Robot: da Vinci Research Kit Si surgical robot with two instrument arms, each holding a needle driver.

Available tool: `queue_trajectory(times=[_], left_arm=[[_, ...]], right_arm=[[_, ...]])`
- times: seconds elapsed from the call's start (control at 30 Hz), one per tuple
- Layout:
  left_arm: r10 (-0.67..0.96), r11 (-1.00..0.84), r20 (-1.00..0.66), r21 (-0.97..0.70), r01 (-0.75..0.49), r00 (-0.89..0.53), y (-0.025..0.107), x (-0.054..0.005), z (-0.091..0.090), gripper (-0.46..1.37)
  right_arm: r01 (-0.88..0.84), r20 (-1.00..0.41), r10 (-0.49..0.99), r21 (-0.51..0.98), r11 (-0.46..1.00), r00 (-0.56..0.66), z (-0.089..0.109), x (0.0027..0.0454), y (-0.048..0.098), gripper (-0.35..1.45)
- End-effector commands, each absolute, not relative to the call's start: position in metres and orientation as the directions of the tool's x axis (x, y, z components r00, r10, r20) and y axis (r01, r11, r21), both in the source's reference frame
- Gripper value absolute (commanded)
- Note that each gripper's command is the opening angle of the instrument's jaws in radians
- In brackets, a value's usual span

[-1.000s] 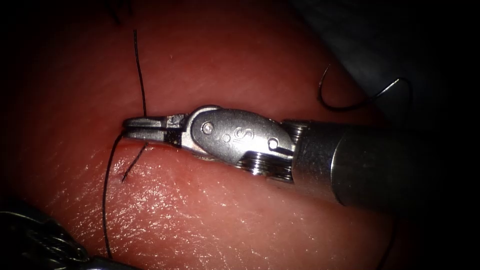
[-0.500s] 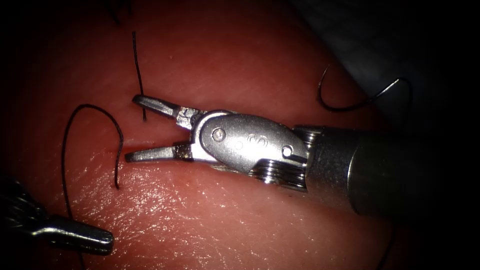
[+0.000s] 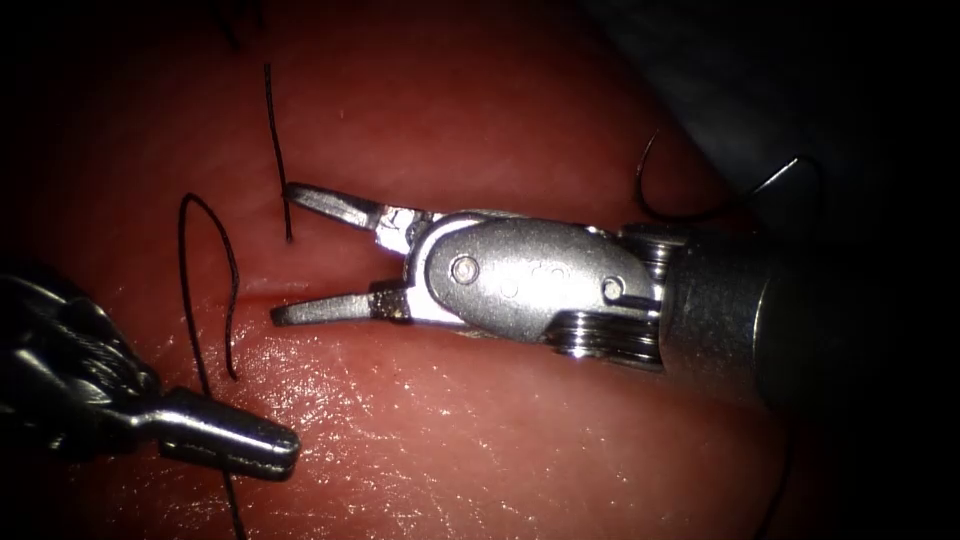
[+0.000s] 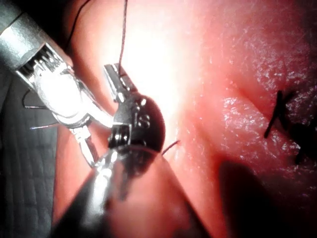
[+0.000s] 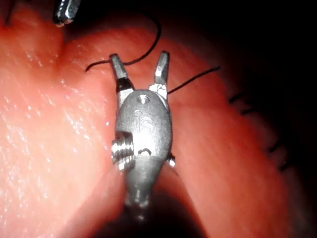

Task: Wound Closure
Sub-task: Grab the suture with the left gripper, then hand over the suture from the left to the right gripper

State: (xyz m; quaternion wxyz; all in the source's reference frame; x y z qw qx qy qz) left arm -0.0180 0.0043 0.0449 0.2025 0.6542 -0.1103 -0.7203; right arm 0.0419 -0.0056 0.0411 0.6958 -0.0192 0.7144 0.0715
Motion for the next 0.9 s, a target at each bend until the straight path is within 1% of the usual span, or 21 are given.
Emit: queue_trajectory(times=[0.03, 0.27, 0.4, 0.53, 0.7, 0.8, 0.83, 0.87, 0.9], left_arm=[[-0.430, -0.895, -0.901, 0.417, 0.156, -0.061, 0.0043, -0.0181, 0.0449, -0.35], [-0.409, -0.905, -0.911, 0.397, 0.154, -0.054, 0.0053, -0.0181, 0.0448, -0.35], [-0.384, -0.916, -0.922, 0.372, 0.151, -0.055, 0.0058, -0.0180, 0.0446, -0.35], [-0.356, -0.927, -0.933, 0.344, 0.148, -0.058, 0.0059, -0.0181, 0.0446, -0.35], [-0.311, -0.944, -0.948, 0.300, 0.141, -0.067, 0.0058, -0.0181, 0.0445, -0.35], [-0.300, -0.948, -0.951, 0.289, 0.136, -0.068, 0.0058, -0.0182, 0.0445, -0.35], [-0.294, -0.949, -0.953, 0.283, 0.135, -0.069, 0.0058, -0.0182, 0.0444, -0.35], [-0.294, -0.950, -0.953, 0.283, 0.135, -0.069, 0.0058, -0.0182, 0.0444, -0.35], [-0.294, -0.949, -0.953, 0.283, 0.135, -0.069, 0.0058, -0.0182, 0.0444, -0.35]], right_arm=[[-0.113, -0.997, 0.061, 0.065, 0.991, -0.044, 0.0411, 0.0419, -0.0055, 1.07], [-0.048, -0.993, -0.026, -0.021, 0.999, -0.119, 0.0388, 0.0429, -0.0059, 1.05], [-0.055, -0.985, -0.088, -0.081, 0.995, -0.148, 0.0373, 0.0436, -0.0060, 1.05], [-0.065, -0.979, -0.137, -0.128, 0.990, -0.150, 0.0364, 0.0442, -0.0061, 1.06], [-0.080, -0.974, -0.170, -0.160, 0.984, -0.147, 0.0363, 0.0453, -0.0064, 1.18], [-0.074, -0.974, -0.180, -0.171, 0.982, -0.141, 0.0365, 0.0460, -0.0067, 1.18], [-0.060, -0.974, -0.181, -0.174, 0.983, -0.137, 0.0366, 0.0462, -0.0068, 1.13], [-0.035, -0.975, -0.181, -0.178, 0.983, -0.131, 0.0367, 0.0463, -0.0069, 0.92], [-0.006, -0.976, -0.180, -0.181, 0.983, -0.124, 0.0368, 0.0463, -0.0069, 0.59]])
